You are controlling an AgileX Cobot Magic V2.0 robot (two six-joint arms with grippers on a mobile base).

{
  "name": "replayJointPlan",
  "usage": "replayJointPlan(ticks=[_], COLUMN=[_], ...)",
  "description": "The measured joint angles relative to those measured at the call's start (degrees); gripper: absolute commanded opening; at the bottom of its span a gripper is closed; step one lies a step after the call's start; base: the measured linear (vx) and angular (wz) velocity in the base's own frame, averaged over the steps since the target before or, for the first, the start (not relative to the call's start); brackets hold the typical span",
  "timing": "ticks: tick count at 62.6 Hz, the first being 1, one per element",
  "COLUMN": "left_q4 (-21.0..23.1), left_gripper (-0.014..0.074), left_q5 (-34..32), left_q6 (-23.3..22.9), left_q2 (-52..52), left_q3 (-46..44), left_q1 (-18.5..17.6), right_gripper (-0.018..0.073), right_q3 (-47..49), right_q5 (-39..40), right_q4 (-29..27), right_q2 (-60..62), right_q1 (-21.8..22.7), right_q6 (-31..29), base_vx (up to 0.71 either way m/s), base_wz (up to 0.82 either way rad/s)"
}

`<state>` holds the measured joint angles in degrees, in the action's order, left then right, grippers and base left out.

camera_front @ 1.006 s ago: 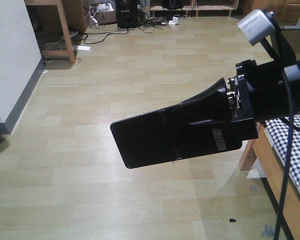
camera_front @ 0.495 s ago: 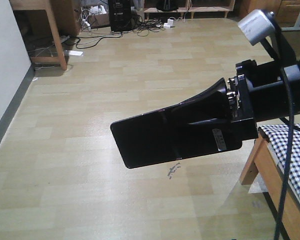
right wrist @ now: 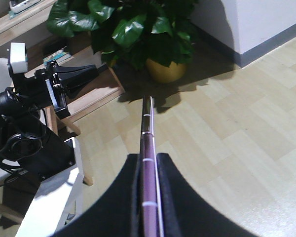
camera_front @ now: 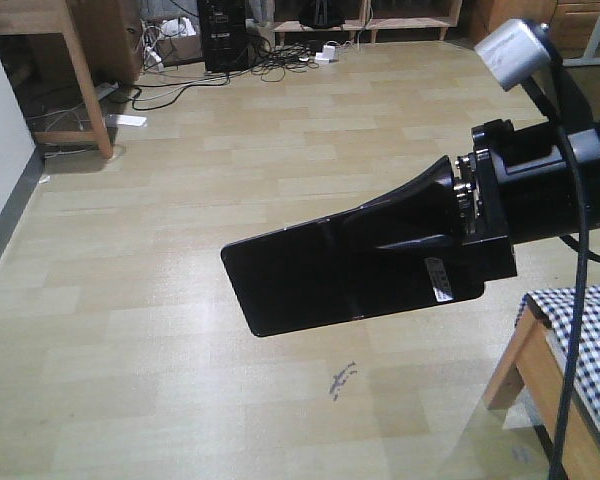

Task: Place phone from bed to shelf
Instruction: 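Hold the phone raised while the base drives to the wooden shelf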

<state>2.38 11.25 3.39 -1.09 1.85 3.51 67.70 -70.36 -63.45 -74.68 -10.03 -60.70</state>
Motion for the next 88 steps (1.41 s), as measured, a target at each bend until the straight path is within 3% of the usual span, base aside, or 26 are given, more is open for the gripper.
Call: replayJointPlan(ticks=[88], left_q4=[0.0], left_gripper=[0.0001], left_q5=[0.0], left_q6=[0.0], left_q2=[0.0], left_q3=[0.0], left_q1=[0.0], right_gripper=[-0.0002], right_q3=[0.0], right_q5=[0.0], right_q4=[0.0], right_q2=[0.0], right_q1=[0.0], right_q6=[0.0], base_vx=[0.41], base_wz=[-0.05])
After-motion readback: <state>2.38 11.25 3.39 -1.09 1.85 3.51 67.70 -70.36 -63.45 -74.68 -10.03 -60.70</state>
